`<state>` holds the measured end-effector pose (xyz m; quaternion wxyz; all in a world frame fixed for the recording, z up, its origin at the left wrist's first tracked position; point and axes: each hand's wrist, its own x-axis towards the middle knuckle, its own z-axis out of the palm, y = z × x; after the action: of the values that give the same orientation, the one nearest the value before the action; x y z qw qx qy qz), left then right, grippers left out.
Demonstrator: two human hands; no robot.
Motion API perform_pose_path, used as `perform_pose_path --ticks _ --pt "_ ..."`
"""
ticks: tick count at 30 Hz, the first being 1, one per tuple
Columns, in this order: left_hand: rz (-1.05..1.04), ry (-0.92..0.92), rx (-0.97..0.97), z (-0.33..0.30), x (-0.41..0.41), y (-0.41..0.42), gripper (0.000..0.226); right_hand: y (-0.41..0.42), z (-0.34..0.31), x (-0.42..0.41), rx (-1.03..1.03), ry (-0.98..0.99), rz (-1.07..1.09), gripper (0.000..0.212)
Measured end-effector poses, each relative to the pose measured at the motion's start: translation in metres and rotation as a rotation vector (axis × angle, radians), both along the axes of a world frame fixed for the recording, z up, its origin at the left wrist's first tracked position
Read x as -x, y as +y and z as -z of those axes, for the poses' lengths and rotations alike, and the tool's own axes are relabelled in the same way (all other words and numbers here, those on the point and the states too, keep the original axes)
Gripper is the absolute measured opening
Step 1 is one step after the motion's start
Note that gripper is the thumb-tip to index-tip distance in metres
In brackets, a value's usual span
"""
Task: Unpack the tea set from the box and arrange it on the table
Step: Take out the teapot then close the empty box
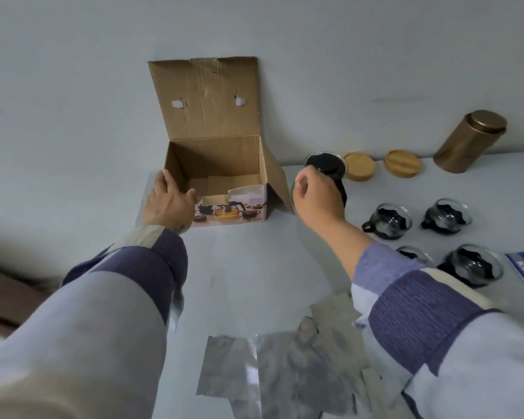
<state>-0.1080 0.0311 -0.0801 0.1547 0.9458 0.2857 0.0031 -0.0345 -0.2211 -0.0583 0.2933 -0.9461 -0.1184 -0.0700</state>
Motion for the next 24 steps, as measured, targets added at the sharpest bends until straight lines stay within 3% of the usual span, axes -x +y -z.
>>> perform_pose_path --ticks 3,4,6,9,11,17,20,24 --pt "0.019 0.011 -0.002 -0.001 0.005 0.003 0.072 0.039 0.012 0.011 -0.238 0.585 -0.008 0.046" --pt "0.021 0.014 -0.006 -0.001 0.007 0.006 0.071 0.051 0.017 0.014 -0.334 0.685 0.045 0.053" --pt "0.021 0.031 -0.011 -0.002 0.014 0.017 0.071 0.071 0.026 0.015 -0.516 0.735 0.137 0.056" --pt "0.024 0.069 -0.037 -0.004 0.03 0.037 0.071 0.093 0.025 0.022 -0.628 0.743 0.169 0.053" --pt "0.025 0.083 -0.028 -0.005 0.038 0.048 0.071 0.104 0.024 0.027 -0.683 0.687 0.187 0.051" --pt "0.046 0.056 0.042 -0.004 0.043 0.052 0.072 0.113 -0.004 0.034 -0.748 0.236 0.337 0.034" --pt "0.038 0.014 0.065 -0.003 0.044 0.051 0.073 0.117 -0.012 0.038 -0.553 -0.049 0.224 0.029" --pt "0.023 -0.076 0.103 -0.001 0.044 0.065 0.08 0.134 -0.012 0.045 -0.262 -0.255 0.021 0.025"
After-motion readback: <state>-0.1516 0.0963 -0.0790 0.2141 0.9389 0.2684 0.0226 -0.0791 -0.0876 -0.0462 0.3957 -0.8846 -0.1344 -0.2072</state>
